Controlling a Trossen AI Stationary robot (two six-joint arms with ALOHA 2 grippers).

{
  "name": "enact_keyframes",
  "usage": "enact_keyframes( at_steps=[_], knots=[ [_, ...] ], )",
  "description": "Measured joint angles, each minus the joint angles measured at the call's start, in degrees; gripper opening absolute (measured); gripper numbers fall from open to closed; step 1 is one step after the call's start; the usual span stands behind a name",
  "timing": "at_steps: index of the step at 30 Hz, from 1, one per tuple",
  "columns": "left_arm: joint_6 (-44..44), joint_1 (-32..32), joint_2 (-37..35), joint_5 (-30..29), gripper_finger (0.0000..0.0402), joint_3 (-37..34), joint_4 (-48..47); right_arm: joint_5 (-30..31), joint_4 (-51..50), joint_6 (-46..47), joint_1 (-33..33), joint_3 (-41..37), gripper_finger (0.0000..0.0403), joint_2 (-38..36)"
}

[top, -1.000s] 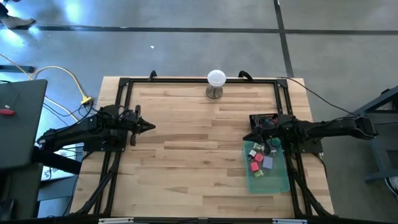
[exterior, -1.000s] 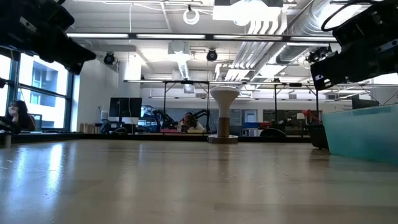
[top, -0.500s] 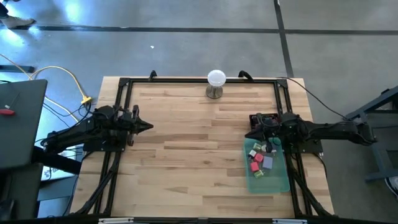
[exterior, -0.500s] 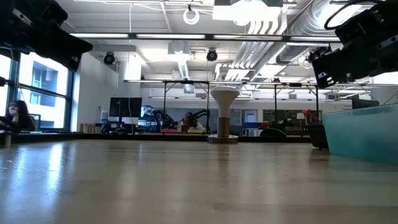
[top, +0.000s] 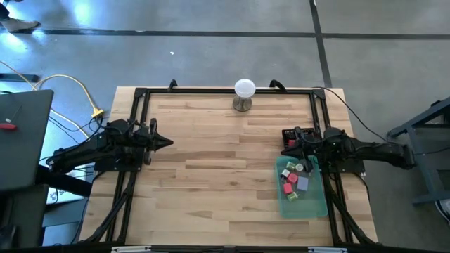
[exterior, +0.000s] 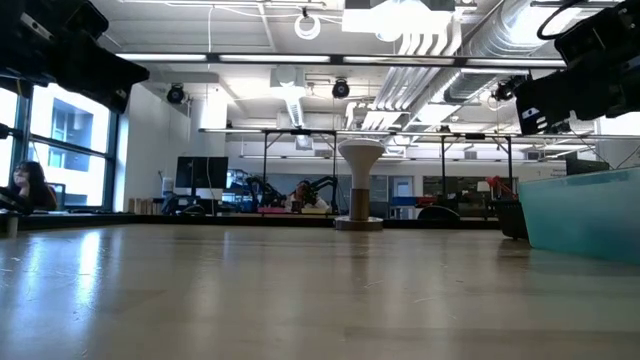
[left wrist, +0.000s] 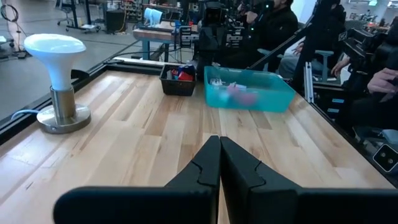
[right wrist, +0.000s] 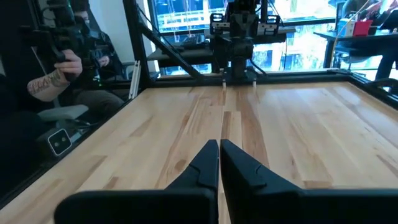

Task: Pick & Place Office items
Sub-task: Return to Home Position

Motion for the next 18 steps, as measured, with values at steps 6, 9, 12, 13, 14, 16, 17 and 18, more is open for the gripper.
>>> enact_keyframes(
  at_steps=[6,9,12,13,14,16,17,18],
  knots=[
    [0.3,0.0,0.0,0.7,0.0001,0.0,0.8,0.0,-0.5,-0.1,0.0,0.1,0.0003,-0.9],
    [0.3,0.0,0.0,0.7,0.0001,0.0,1.6,0.0,-1.1,-0.2,0.0,0.2,0.0003,-1.4],
    [0.3,0.0,0.0,1.3,0.0001,0.3,1.9,0.0,-1.9,-0.2,0.0,0.3,0.0003,-2.9],
    [0.3,0.0,0.0,1.6,0.0001,0.5,1.9,0.0,-2.1,-0.2,0.0,0.4,0.0003,-3.0],
    [0.4,0.0,0.0,1.7,0.0001,0.7,1.9,0.1,-2.8,-0.2,0.0,0.6,0.0003,-3.3],
    [0.3,0.0,0.0,1.7,0.0001,1.1,2.0,0.1,-5.3,-0.3,0.0,1.6,0.0003,-4.1],
    [0.3,0.0,0.0,1.7,0.0001,1.1,2.0,0.1,-7.0,-0.4,0.0,2.1,0.0003,-4.6],
    [0.3,0.0,0.0,1.7,0.0001,1.1,1.9,0.2,-8.3,-0.5,0.0,2.4,0.0003,-5.1]
  ],
)
